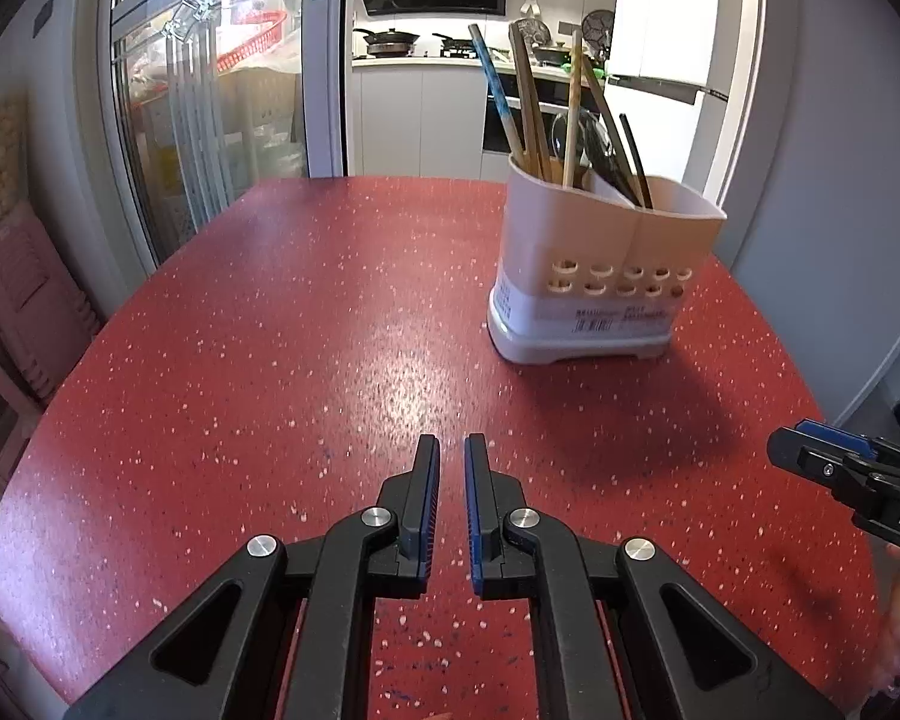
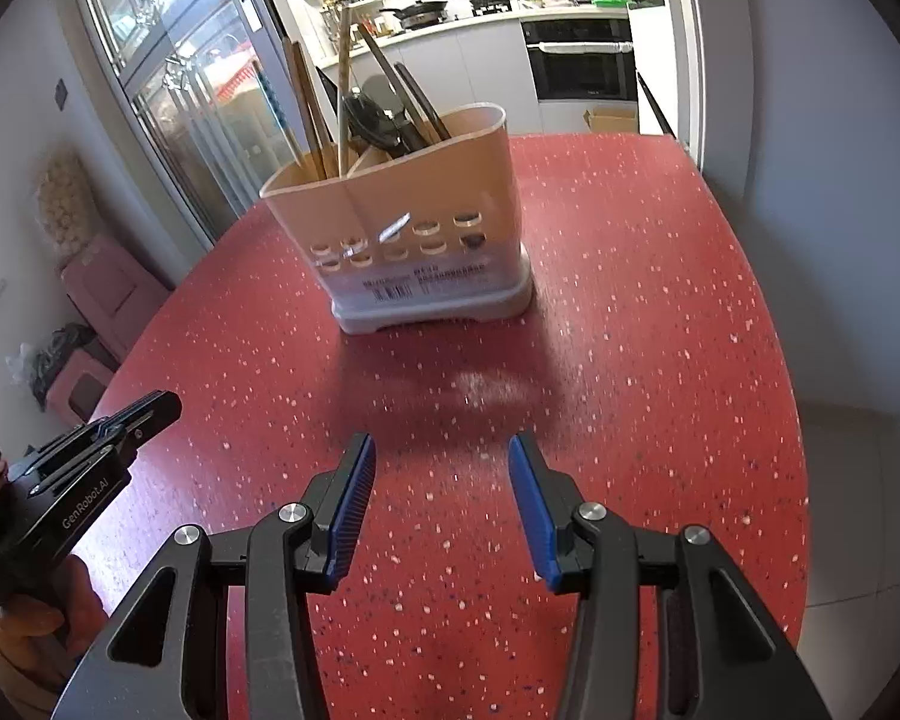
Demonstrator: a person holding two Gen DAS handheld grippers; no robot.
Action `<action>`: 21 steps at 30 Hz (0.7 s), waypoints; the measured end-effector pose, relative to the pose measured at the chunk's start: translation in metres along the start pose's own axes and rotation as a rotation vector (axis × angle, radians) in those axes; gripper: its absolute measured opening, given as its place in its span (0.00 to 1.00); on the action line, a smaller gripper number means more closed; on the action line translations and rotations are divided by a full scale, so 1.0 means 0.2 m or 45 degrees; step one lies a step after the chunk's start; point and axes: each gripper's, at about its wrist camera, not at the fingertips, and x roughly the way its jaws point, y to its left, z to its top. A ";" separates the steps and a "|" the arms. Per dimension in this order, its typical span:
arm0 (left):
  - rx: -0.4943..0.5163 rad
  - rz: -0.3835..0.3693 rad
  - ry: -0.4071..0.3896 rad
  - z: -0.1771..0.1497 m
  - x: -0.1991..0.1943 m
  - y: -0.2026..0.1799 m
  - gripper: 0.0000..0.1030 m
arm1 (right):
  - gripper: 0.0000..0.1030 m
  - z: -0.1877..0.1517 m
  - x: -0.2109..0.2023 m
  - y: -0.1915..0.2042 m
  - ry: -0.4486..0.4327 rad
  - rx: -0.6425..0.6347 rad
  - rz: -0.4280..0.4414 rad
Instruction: Organize utensils
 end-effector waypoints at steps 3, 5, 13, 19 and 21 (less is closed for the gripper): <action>-0.020 0.012 -0.010 -0.03 -0.01 0.01 1.00 | 0.49 -0.03 0.01 -0.01 0.023 0.011 -0.004; -0.013 0.010 -0.027 -0.05 -0.02 0.02 1.00 | 0.49 -0.05 0.01 -0.01 0.038 0.015 -0.013; 0.002 0.051 -0.025 -0.13 -0.03 0.03 1.00 | 0.57 -0.11 0.04 0.00 0.107 0.011 -0.040; -0.017 0.062 -0.028 -0.15 -0.07 0.04 1.00 | 0.78 -0.13 0.02 0.02 0.086 -0.011 -0.075; -0.033 0.081 -0.035 -0.16 -0.08 0.05 1.00 | 0.80 -0.13 0.01 0.02 0.072 -0.017 -0.095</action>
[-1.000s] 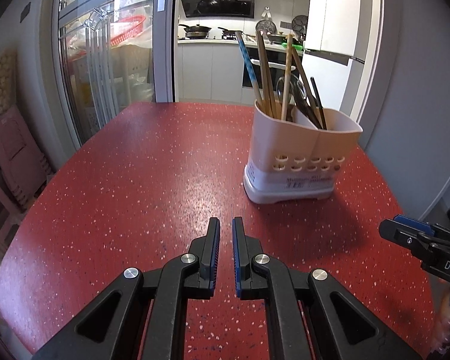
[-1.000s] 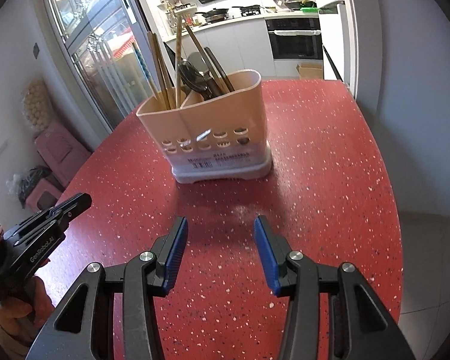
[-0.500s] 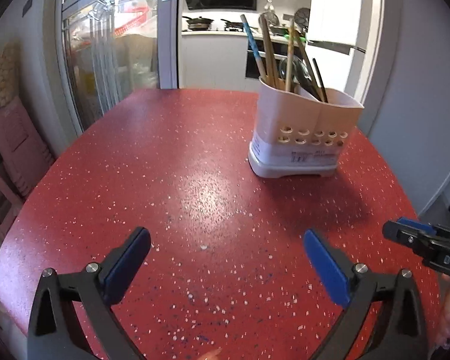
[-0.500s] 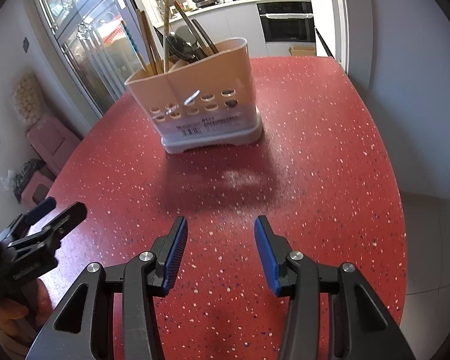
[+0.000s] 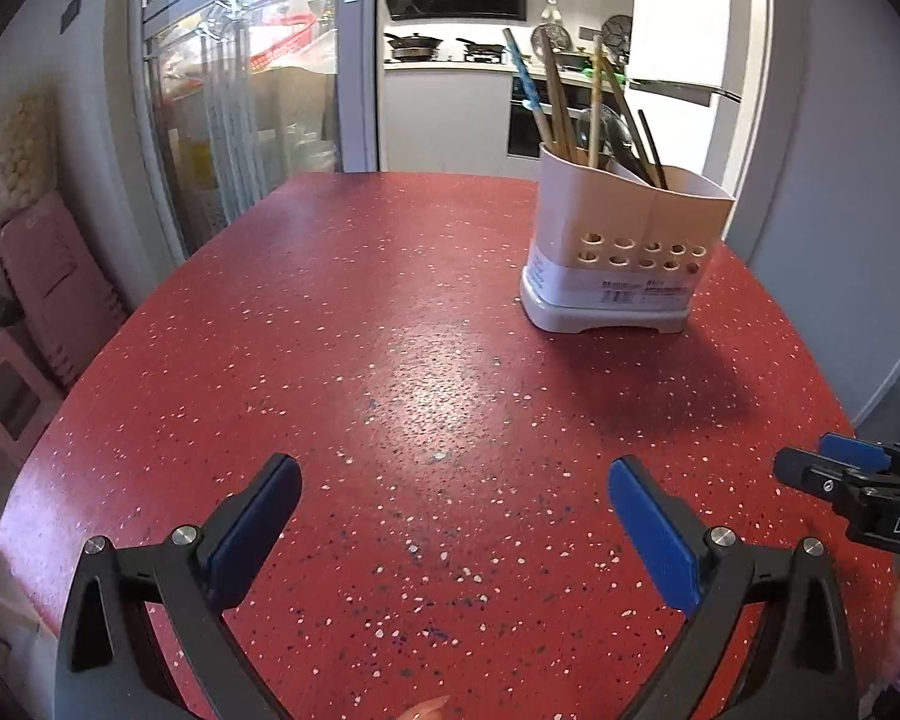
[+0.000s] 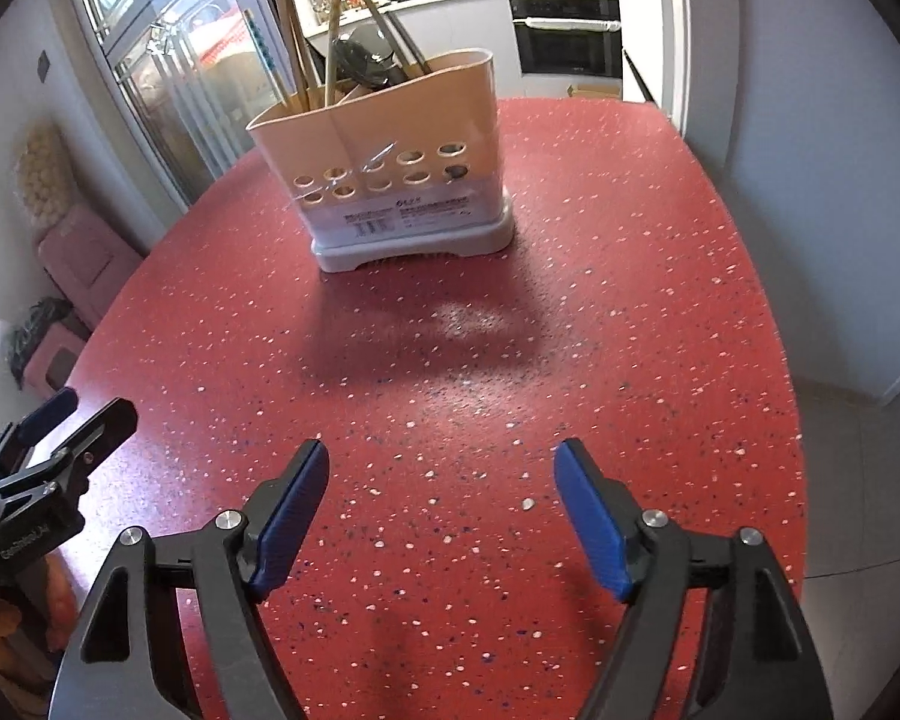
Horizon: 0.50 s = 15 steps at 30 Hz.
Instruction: Organize utensils
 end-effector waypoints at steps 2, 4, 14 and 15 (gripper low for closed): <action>-0.013 0.020 0.004 -0.01 -0.01 0.01 1.00 | 0.81 0.00 -0.01 0.00 -0.013 -0.002 -0.020; -0.015 0.039 -0.001 -0.02 -0.03 0.01 1.00 | 0.81 0.00 -0.01 -0.01 -0.026 0.000 -0.035; 0.007 0.033 -0.075 0.04 -0.09 -0.07 1.00 | 0.94 0.02 -0.12 -0.01 -0.180 -0.017 -0.118; 0.016 0.024 -0.084 0.05 -0.09 -0.08 1.00 | 1.00 0.03 -0.14 -0.01 -0.208 -0.010 -0.121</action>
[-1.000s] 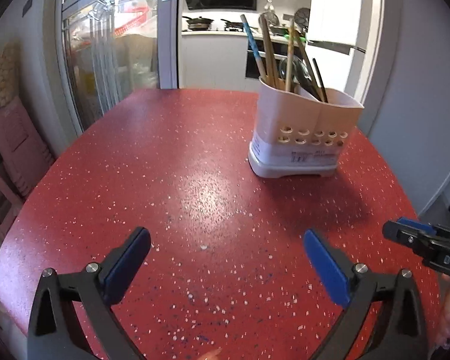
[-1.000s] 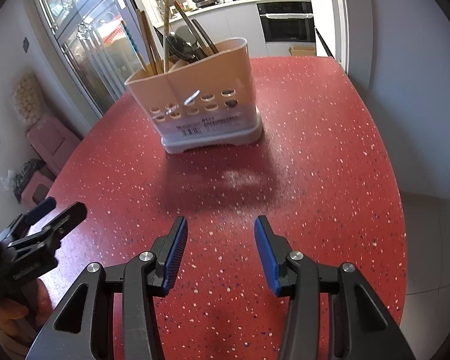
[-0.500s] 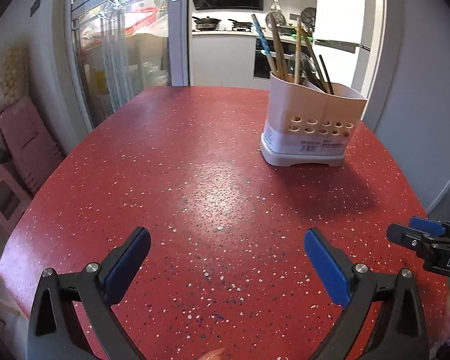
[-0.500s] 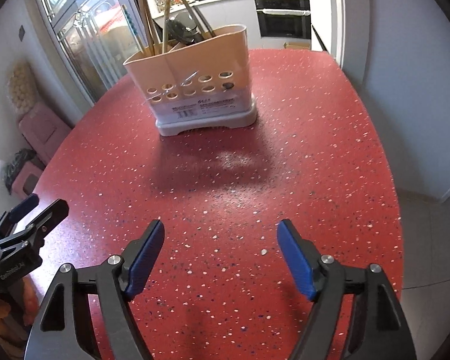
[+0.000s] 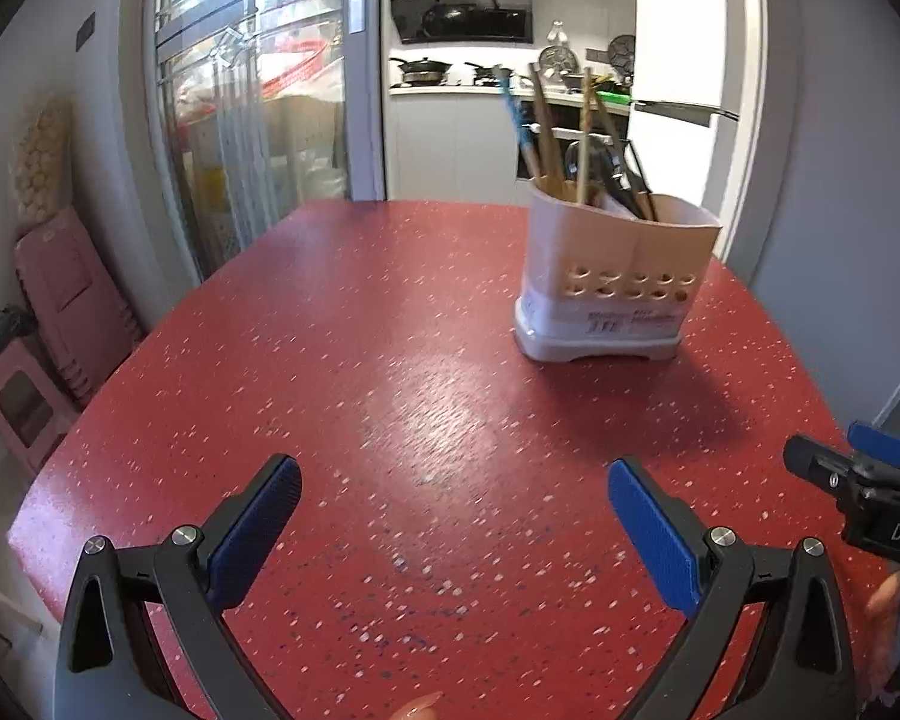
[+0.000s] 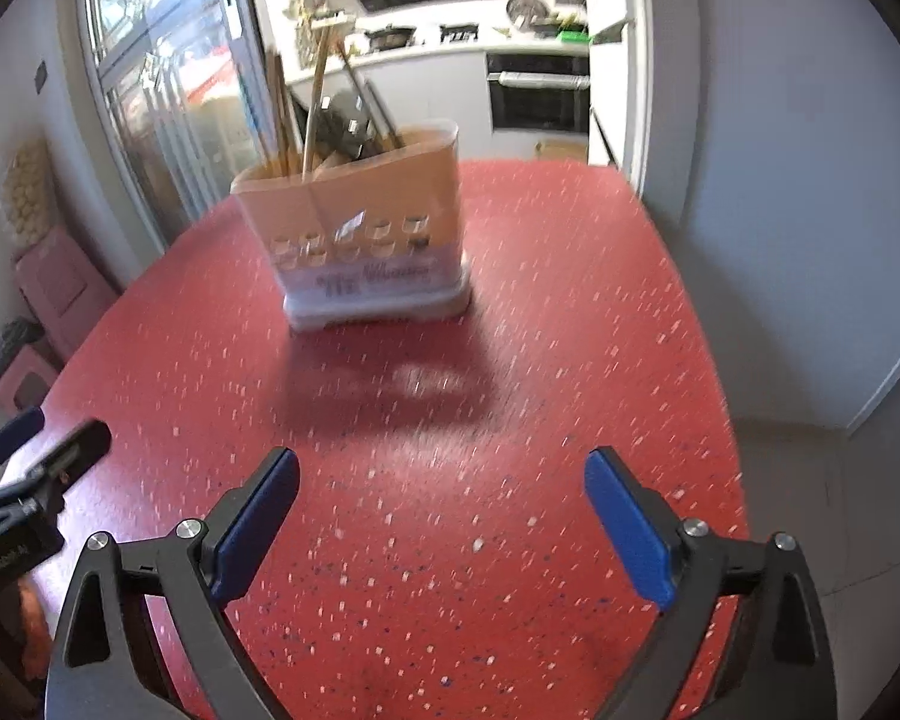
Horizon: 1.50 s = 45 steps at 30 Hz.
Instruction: Organize utensils
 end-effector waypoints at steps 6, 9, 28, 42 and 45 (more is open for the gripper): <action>0.035 -0.015 -0.088 0.10 -0.03 -0.05 1.00 | 1.00 0.07 -0.04 -0.04 -0.172 0.044 -0.038; 0.032 -0.015 -0.130 0.17 -0.02 -0.05 1.00 | 1.00 0.11 -0.03 -0.03 -0.226 0.036 -0.075; 0.037 -0.013 -0.287 0.42 0.12 -0.07 1.00 | 1.00 0.27 0.01 0.10 -0.412 -0.046 -0.197; 0.015 0.011 -0.310 0.36 0.20 -0.05 1.00 | 1.00 0.22 0.08 0.12 -0.451 -0.038 -0.226; 0.015 0.005 -0.301 0.36 0.20 -0.05 1.00 | 1.00 0.21 0.08 0.12 -0.452 -0.035 -0.225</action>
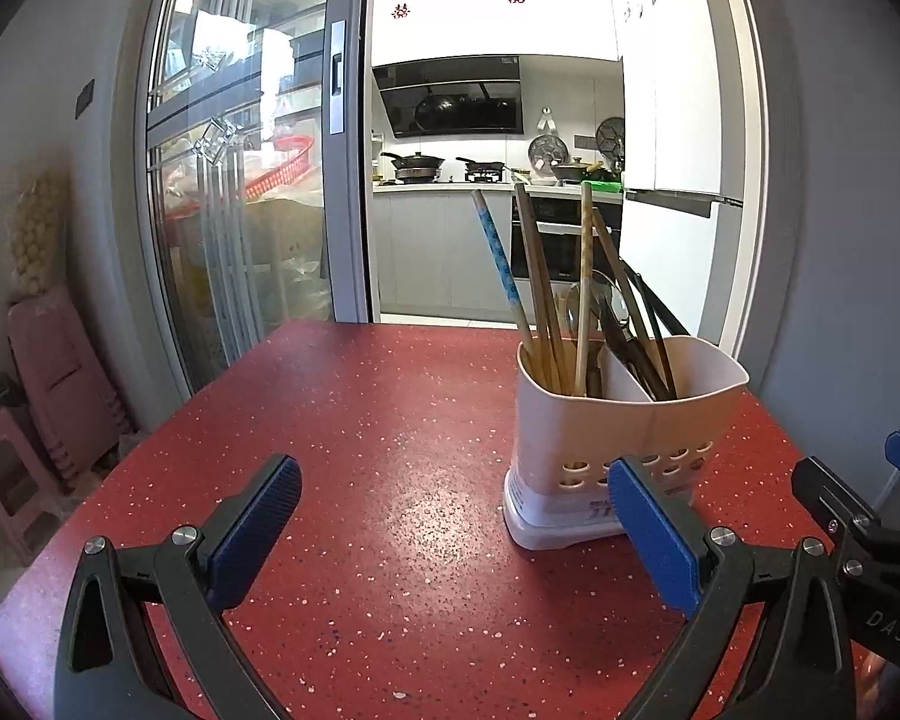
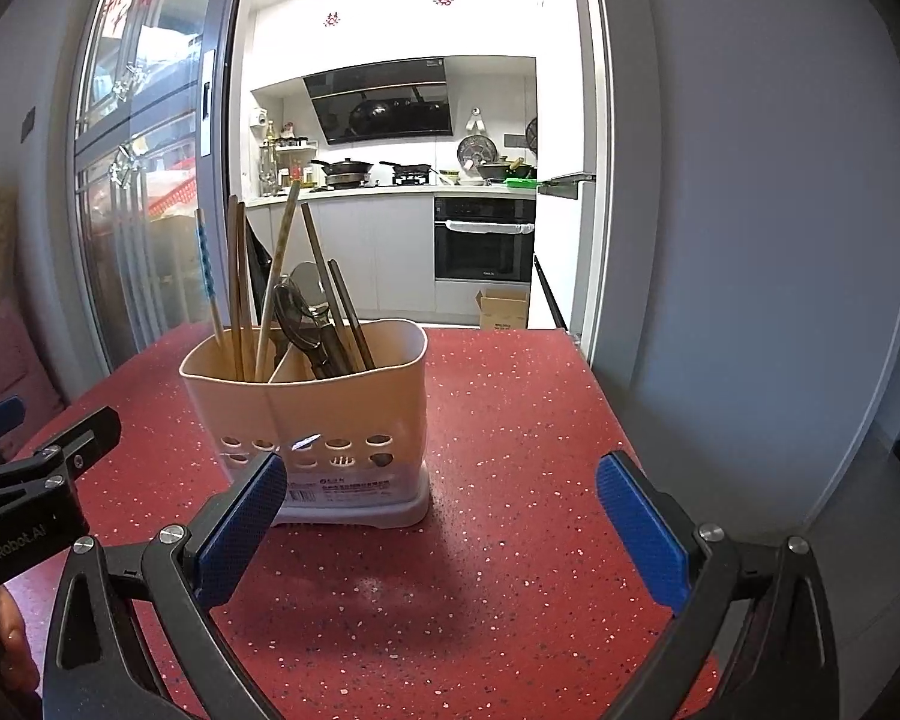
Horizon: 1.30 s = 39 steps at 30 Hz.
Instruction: Organize utensils
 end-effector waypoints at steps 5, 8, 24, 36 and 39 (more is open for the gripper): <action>-0.003 -0.002 0.024 -0.01 0.01 0.00 1.00 | 1.00 0.00 0.00 0.01 -0.004 -0.006 -0.003; -0.006 -0.001 0.037 -0.03 0.02 0.01 1.00 | 1.00 0.00 0.00 0.01 -0.004 -0.008 0.001; 0.002 -0.010 0.064 -0.05 0.03 0.01 1.00 | 1.00 0.00 0.00 0.02 0.003 -0.007 0.007; 0.002 -0.012 0.068 -0.04 0.03 0.01 1.00 | 1.00 0.00 -0.01 0.03 0.004 -0.001 0.010; 0.003 -0.012 0.068 -0.04 0.03 0.01 1.00 | 1.00 0.01 -0.01 0.03 0.006 -0.001 0.008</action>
